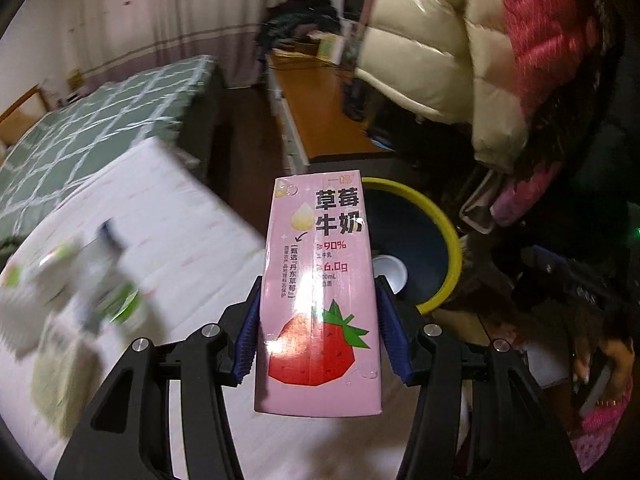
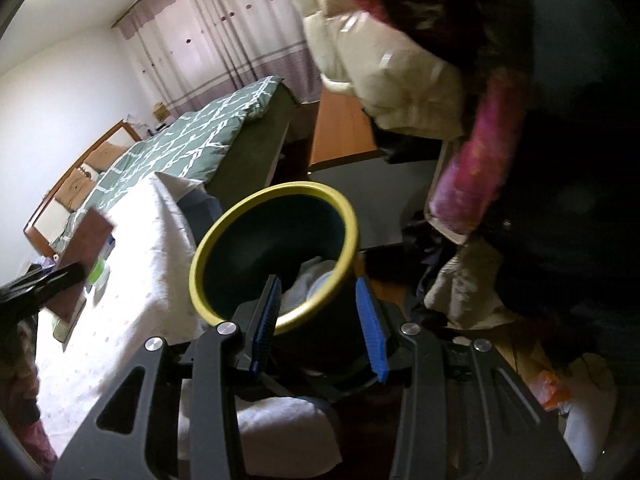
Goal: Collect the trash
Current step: 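Carry the pink carton over the bin and open the left gripper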
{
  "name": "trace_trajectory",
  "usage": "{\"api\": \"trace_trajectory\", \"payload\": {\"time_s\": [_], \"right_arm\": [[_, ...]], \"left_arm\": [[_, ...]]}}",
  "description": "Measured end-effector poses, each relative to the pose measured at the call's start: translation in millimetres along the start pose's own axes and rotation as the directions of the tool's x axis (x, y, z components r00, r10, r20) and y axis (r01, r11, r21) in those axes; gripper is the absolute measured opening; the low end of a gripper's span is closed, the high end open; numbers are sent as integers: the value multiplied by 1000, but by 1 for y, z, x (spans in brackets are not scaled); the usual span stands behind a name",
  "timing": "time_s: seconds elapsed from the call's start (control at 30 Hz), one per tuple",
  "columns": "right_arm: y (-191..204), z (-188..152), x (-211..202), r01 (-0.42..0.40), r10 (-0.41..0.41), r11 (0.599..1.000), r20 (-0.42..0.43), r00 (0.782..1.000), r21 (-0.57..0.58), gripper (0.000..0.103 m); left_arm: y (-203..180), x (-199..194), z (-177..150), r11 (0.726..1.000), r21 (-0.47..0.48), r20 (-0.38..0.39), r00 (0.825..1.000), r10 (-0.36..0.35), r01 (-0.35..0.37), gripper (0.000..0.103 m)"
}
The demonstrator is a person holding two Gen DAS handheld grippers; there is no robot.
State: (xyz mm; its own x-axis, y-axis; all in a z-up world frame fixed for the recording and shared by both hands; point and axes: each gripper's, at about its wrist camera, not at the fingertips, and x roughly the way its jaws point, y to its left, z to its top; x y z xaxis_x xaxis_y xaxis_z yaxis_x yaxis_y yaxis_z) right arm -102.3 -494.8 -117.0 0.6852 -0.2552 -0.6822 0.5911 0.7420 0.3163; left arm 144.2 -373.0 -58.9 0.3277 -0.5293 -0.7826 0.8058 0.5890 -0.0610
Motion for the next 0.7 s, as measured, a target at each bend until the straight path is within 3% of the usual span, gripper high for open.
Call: {"api": "trace_trajectory", "payload": {"time_s": [0.17,0.33,0.37,0.4,0.43,0.57,0.7], "right_arm": [[-18,-1,-6,13,-14,1000,6,1000,24,37],[-26,-2,-4,23,-23,999,2,1000,36,38],[-24,-2,-4,23,-23,999,0,1000,37,38],[-25,-3,-2,22,-22,999,-3,1000,39,38],[-25,-3,-1,21,-21,999,-8,1000,39,38],[-18,-3,7,7,-7,1000,-21,1000,28,39],[-4,-5,16,-19,19,1000,-36,999,6,40]], "left_arm": [[-31,50,28,999,28,-43,998,-34,35,53],[-45,88,44,999,39,-57,998,-8,10,54],[-46,95,48,999,35,-48,999,-3,5,58],[-47,98,50,1000,29,-42,999,4,-3,72],[-46,101,52,1000,21,-31,999,16,-15,77],[-34,85,53,1000,-30,0,1000,8,-8,77],[-11,32,35,997,-72,69,997,39,-34,81]]}}
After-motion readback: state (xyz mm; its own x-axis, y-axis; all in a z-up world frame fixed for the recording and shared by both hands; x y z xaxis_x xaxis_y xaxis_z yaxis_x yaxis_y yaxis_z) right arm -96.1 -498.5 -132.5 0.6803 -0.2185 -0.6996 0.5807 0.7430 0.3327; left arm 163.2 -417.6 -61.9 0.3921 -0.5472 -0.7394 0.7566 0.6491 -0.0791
